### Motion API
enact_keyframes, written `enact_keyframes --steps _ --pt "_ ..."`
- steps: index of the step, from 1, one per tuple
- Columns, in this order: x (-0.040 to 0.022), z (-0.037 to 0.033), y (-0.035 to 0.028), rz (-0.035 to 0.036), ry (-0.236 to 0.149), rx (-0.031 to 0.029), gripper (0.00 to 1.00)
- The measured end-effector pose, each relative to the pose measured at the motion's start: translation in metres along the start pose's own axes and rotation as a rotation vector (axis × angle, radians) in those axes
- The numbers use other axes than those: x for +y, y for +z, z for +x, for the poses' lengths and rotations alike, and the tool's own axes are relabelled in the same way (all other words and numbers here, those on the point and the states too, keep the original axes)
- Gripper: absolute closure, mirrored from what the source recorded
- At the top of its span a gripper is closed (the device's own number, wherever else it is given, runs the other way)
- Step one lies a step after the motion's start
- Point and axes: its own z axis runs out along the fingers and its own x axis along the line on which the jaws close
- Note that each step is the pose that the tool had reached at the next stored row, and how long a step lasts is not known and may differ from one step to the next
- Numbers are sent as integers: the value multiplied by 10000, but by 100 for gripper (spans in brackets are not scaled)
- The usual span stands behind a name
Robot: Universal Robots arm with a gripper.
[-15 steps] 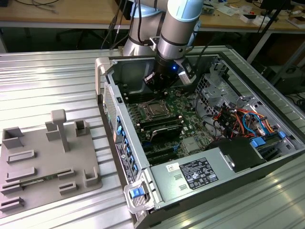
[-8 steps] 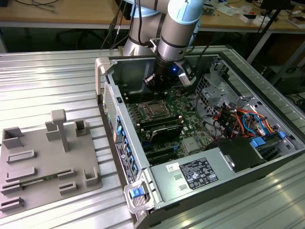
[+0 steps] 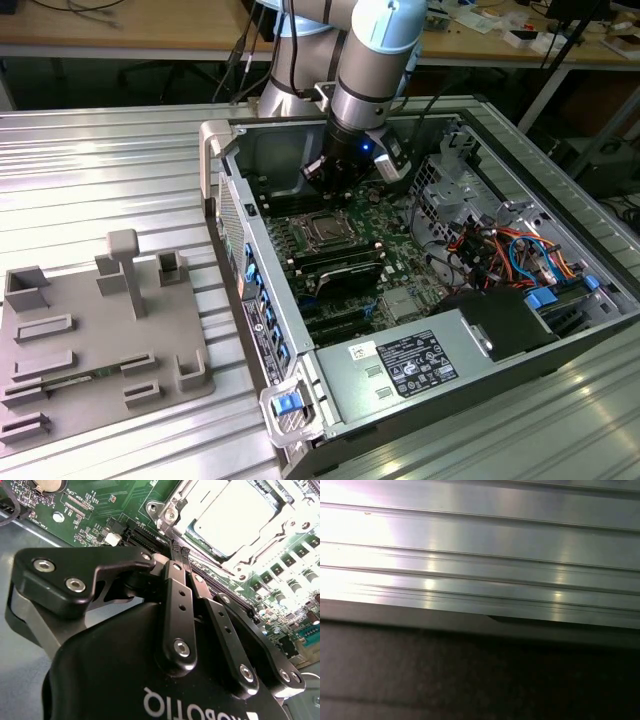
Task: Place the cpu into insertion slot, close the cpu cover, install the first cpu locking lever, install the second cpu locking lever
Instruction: 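Install the first cpu locking lever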
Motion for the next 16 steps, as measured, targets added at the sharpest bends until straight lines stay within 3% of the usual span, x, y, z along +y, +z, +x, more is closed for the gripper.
enact_keyframes --steps 16 --pt "-2 -27 12 -2 -2 -1 89"
